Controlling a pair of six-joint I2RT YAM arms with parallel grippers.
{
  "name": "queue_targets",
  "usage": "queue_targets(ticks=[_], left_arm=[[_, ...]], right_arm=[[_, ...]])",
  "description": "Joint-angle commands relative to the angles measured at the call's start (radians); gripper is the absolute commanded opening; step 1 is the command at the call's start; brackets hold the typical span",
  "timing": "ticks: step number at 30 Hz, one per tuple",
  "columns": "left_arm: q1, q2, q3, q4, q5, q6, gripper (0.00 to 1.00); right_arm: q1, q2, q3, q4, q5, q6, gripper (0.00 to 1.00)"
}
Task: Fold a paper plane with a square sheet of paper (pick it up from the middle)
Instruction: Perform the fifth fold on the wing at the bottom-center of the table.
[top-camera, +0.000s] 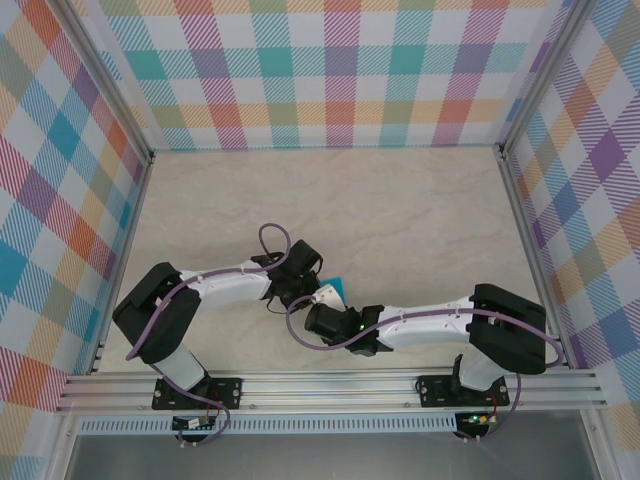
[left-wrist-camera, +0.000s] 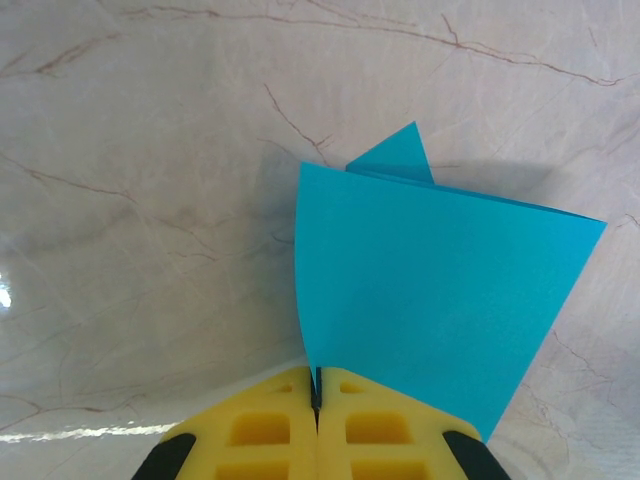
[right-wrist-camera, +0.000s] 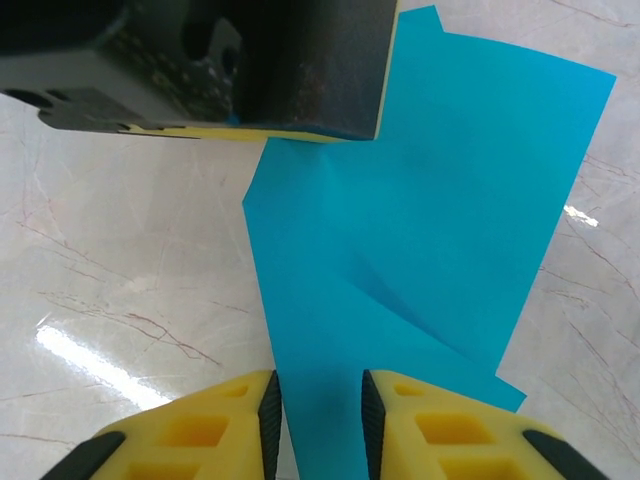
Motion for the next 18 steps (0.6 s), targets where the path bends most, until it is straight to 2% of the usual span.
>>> queue_targets(ticks=[1,7,12,18], left_arm=[[-0.01,-0.029,0.013,-0.012,0.0,-0.011,0.0],[-0.01,-0.039,0.015,-0.012,-0.005,-0.012,0.0],[-0.009,-0.039,0.016,-0.014,-0.005,-0.011,0.0],[-0.009,-0.042,0.016,-0.017,-0.005,-0.011,0.0]], right_arm=[[0.009,-0.045,-0.041,0.014,0.002,-0.021,0.33],[0.007,-0.086,-0.115,0.076,-0.004,-0.043,0.36],[0.008,-0.085,-0.116,0.097,-0.001,-0.064,0.35],[0.009,-0.048,-0.101,0.116,0.001,-0.065,0.28]])
